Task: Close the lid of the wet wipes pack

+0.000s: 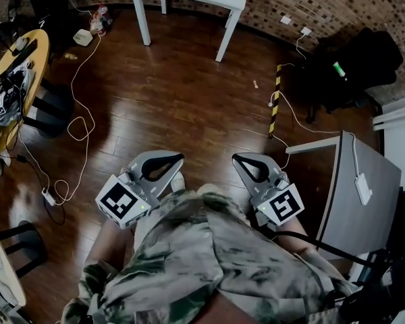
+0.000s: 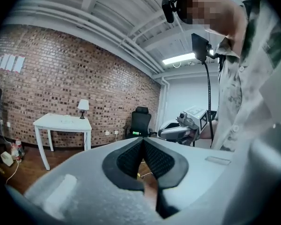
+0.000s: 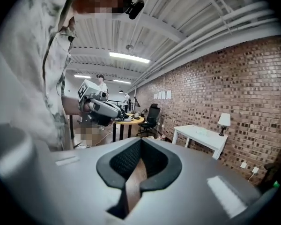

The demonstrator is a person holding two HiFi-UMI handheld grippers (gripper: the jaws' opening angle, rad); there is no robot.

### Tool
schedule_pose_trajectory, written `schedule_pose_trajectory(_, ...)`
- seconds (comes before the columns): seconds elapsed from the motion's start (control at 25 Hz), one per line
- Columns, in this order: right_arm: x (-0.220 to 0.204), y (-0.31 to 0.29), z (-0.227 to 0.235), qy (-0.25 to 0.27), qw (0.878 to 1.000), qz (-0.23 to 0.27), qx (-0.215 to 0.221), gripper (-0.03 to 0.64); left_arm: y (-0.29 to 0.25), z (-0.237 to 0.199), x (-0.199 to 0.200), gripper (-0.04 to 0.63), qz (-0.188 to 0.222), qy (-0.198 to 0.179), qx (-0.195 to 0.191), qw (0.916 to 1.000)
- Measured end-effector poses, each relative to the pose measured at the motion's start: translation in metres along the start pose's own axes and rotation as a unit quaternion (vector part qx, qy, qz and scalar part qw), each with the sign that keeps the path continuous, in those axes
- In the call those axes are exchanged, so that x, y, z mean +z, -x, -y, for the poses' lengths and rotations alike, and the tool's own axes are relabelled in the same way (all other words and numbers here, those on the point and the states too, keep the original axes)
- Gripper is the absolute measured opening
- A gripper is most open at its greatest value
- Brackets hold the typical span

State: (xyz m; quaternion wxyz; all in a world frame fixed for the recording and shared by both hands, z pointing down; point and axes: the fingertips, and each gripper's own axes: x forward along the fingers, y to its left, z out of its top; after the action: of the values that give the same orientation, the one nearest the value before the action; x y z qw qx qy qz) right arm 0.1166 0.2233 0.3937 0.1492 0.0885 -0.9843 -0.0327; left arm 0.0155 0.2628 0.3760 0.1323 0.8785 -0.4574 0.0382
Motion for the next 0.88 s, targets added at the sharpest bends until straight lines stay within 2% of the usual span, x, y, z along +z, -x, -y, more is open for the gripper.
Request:
schedule_pose_trajectory(0.16,0.005,-0.036,0.031,-0.003,1.0,-0.011,-0.014,0.006,-0.007,-0.054,0.016,0.0,0.006,-0.004,-0.002,1.0)
schedule_pose_trajectory(0.36,0.009,-0.074,0.06,0.0,1.0,-0.023,-0.006,0.006,-0.017,-0.096,0.016,0.0,0.01,0.012,0.008,0.9999)
schedule_pose_trajectory(0.48,0.011,-0.101,0.09,0.013,1.0,-0.015,0.002,0.006,-0.028,-0.128,0.019,0.0,0.005,0.004,0.02,0.9998)
schedule_pose_trajectory(0.72,0.012,-0.161,0.172,0.023,1.0,0.003,0.021,0.006,-0.071,-0.206,0.042,0.0,-0.001,-0.004,0.05,0.9987)
schedule_pose_trajectory(0.88,0.018,-0.2,0.237,0.034,0.999,0.01,0.031,0.006,-0.114,-0.261,0.06,0.0,-0.009,0.004,0.057,0.9983)
